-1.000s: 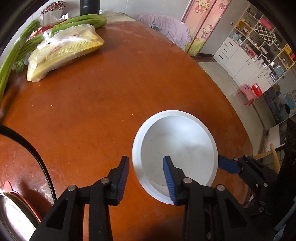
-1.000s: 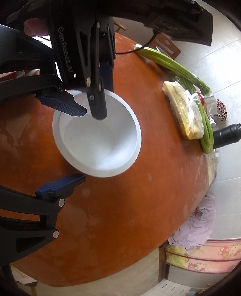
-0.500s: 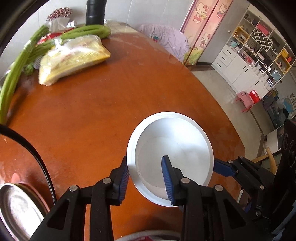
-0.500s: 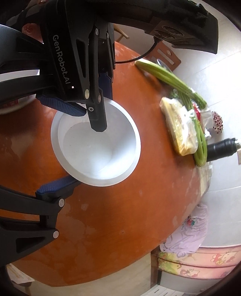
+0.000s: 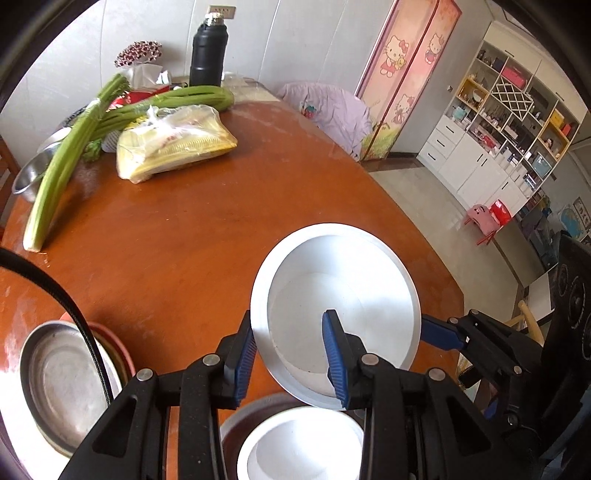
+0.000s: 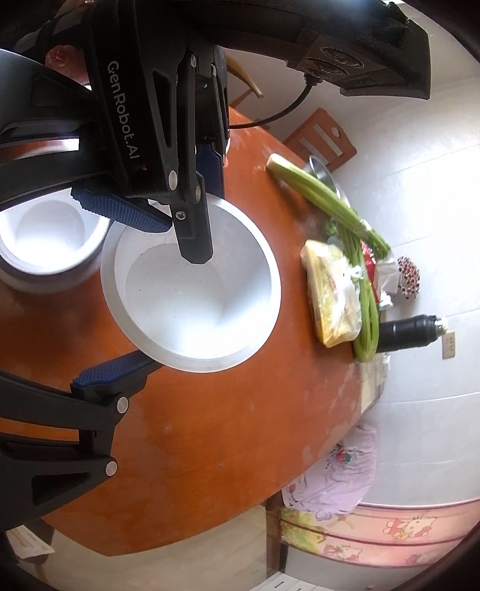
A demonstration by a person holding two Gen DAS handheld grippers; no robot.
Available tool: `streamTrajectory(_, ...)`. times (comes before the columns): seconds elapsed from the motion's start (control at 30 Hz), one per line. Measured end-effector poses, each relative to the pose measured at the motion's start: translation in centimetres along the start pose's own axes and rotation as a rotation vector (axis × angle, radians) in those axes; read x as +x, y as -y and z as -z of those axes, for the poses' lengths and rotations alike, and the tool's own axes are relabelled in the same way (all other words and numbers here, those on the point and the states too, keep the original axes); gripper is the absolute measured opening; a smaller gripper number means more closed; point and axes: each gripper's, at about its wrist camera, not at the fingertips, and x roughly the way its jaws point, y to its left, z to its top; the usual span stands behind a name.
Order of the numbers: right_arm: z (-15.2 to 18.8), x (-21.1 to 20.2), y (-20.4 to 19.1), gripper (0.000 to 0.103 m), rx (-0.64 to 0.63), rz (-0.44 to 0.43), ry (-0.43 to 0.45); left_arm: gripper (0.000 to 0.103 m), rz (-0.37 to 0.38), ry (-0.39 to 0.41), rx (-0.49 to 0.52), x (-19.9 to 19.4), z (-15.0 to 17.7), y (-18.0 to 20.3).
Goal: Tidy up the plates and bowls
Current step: 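Carry the second white bowl with the left tool over the first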
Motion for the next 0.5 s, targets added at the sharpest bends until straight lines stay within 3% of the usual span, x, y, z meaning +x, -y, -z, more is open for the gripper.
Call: streamTrajectory(0.5, 3.1, -2.8, -4.0, 0.067, -0.065, -0.016, 0.014, 0.035, -0.024, 0.036, -0.026, -3.8, 4.8, -0.4)
